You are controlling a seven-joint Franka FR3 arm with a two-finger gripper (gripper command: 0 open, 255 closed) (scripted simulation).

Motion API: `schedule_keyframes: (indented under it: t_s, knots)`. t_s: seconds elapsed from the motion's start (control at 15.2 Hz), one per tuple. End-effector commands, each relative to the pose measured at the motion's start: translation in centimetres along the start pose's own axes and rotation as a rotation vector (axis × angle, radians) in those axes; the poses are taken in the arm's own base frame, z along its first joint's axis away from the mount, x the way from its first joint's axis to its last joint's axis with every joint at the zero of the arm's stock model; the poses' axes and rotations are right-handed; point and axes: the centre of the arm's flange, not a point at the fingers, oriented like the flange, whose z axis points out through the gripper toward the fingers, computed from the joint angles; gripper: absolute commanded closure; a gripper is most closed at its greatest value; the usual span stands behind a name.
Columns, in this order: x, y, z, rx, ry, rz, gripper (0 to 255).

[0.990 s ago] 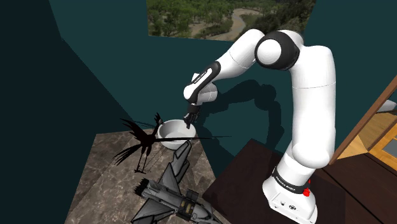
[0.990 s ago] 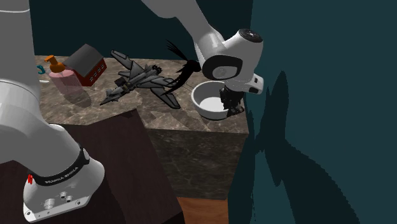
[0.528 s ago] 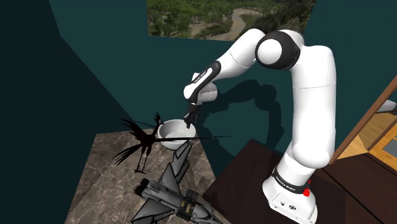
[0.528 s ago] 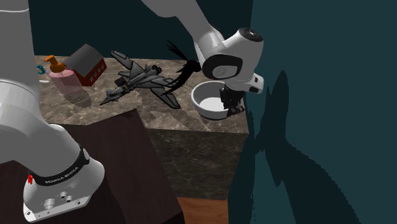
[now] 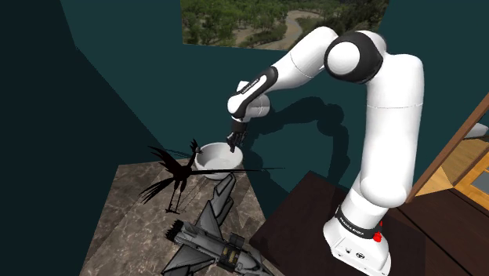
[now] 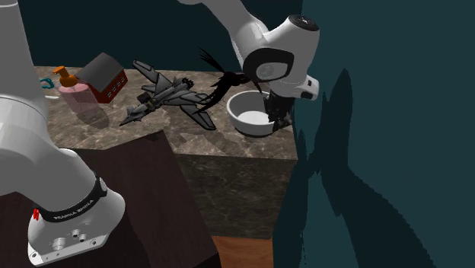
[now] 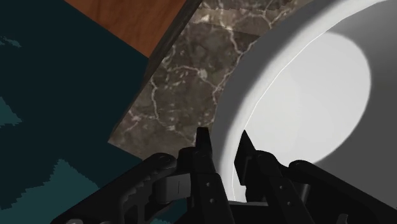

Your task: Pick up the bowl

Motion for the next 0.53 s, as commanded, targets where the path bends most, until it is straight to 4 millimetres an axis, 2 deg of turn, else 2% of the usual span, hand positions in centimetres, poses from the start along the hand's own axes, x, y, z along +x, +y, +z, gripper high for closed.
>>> schedule_keyframes:
  t_s: [0.0, 0.33, 0.46]
  knots:
    - [0.1, -0.1, -1.1, 0.000, 0.001, 0.000, 255]
    - [0.1, -0.5, -3.7, 0.000, 0.001, 0.000, 255]
    - [0.1, -0.5, -3.8, 0.000, 0.001, 0.000, 255]
